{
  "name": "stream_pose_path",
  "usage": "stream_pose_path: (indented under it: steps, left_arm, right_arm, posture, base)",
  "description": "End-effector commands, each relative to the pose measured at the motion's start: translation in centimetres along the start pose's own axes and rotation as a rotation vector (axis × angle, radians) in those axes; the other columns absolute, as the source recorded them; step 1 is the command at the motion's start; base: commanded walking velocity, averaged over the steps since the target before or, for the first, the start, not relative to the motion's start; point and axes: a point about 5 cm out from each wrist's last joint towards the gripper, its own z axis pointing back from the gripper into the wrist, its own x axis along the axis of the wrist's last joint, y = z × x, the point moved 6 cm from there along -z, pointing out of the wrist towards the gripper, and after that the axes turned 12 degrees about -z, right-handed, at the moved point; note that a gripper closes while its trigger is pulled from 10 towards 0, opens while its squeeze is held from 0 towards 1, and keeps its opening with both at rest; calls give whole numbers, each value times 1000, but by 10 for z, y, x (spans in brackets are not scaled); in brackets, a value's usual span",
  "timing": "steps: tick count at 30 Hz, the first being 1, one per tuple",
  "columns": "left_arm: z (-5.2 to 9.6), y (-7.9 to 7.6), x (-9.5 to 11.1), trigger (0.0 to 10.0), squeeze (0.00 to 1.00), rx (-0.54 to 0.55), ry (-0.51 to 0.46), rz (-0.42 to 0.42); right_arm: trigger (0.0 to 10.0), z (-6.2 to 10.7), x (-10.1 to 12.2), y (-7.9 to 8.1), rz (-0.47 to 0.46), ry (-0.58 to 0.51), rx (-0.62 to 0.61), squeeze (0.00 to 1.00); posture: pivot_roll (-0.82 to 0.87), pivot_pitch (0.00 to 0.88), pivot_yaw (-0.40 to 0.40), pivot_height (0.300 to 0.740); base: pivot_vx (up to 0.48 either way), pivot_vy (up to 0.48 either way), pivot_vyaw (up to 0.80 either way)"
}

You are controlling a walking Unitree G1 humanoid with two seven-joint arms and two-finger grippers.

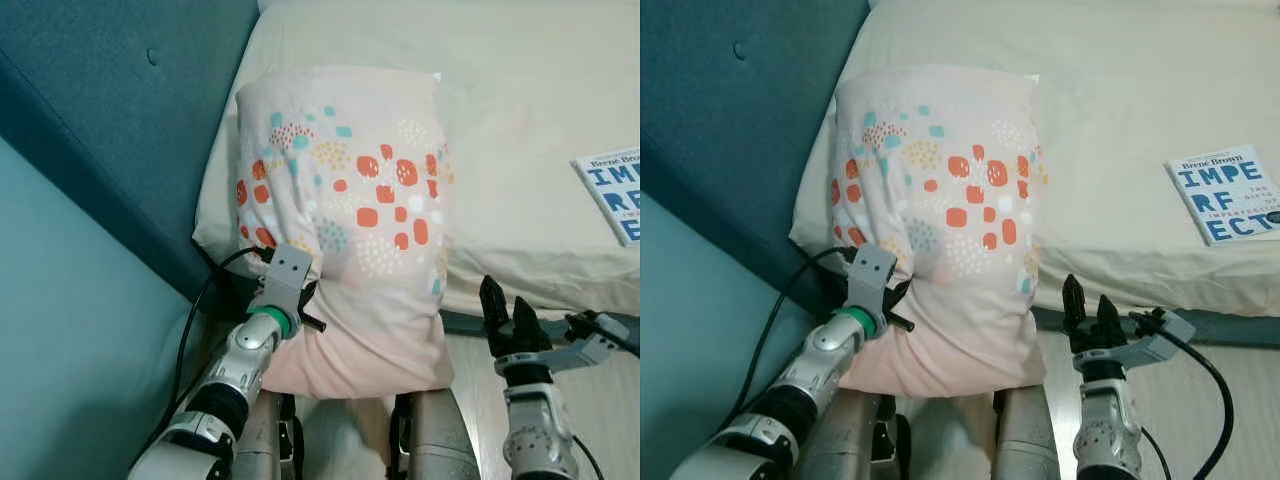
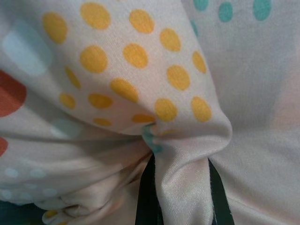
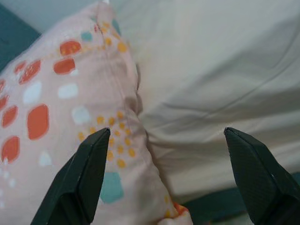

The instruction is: Clean up the room

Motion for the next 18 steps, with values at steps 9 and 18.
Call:
stream_pose_path:
  steps: [9, 18]
  left_arm:
    - [0, -3, -4, 10000, 0, -8, 16, 22]
    - [-2, -4, -1, 10000, 0, -13, 13, 27]
  right_arm:
    - [10000, 6, -25, -12, 71, 125, -43, 1000]
    - [10000, 20, -46, -21, 45, 217, -44, 1000]
  posture:
    - [46, 215, 141, 631]
    - [47, 217, 143, 631]
  base:
    - [0, 0, 0]
    - [0, 0, 0]
